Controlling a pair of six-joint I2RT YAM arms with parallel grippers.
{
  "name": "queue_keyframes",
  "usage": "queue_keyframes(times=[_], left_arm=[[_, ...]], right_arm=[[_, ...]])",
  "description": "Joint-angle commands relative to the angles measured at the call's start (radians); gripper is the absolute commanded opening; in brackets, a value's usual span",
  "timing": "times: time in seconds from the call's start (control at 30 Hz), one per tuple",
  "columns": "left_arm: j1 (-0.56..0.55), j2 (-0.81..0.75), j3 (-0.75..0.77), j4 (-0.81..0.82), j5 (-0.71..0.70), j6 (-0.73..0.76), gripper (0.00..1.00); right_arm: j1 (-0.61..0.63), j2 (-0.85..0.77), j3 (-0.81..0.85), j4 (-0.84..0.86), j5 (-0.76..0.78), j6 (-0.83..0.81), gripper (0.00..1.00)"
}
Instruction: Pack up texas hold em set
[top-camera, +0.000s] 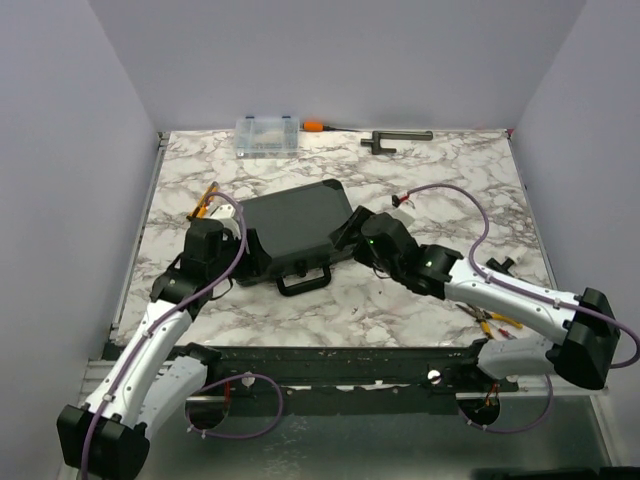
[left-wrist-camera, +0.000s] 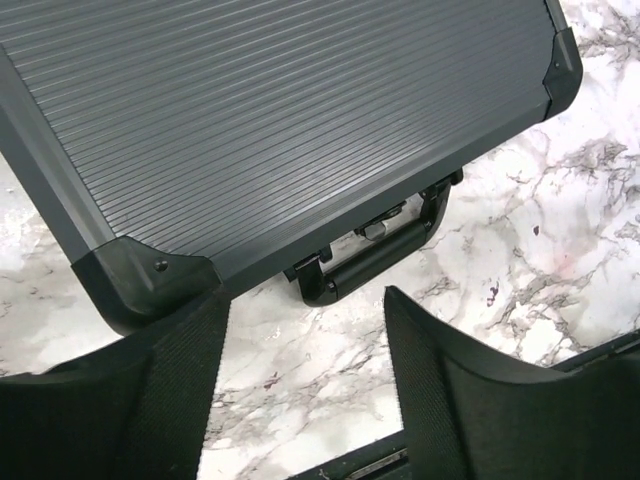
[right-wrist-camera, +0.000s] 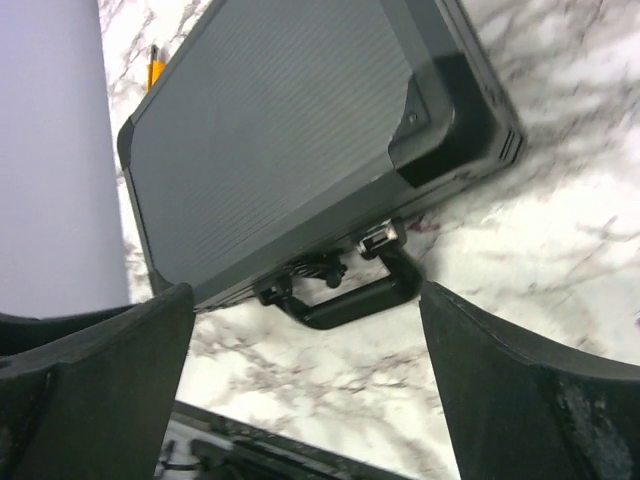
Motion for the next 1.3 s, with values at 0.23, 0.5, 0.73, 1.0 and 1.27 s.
queue_keyframes(times=[0.23,0.5,0.73,1.0,1.27], left_arm=[[0.005,-0.123,0.047,-0.076,-0.049,-0.025,0.86],[0.008,-0.223,0.169,-0.193,-0.098,-0.042,0.92],[0.008,-0.225,0.329,-0.271,-0.155,-0.017,0.93],[0.008,-0.190,0.488,-0.330,-0.211,0.021,0.96],[0.009,-0.189,0.516,-0.338,-0.209,0.020,0.98]], right_arm=[[-0.001,-0.139,0.046,0.099,0.069,-0.551,1.00],[-0.002,-0.167,0.171,0.002,0.034,-0.629,1.00],[-0.002,-0.160,0.276,-0.094,0.048,-0.621,1.00],[-0.001,-0.179,0.280,-0.079,0.053,-0.599,1.00],[-0.002,-0.202,0.285,-0.109,0.094,-0.607,1.00]])
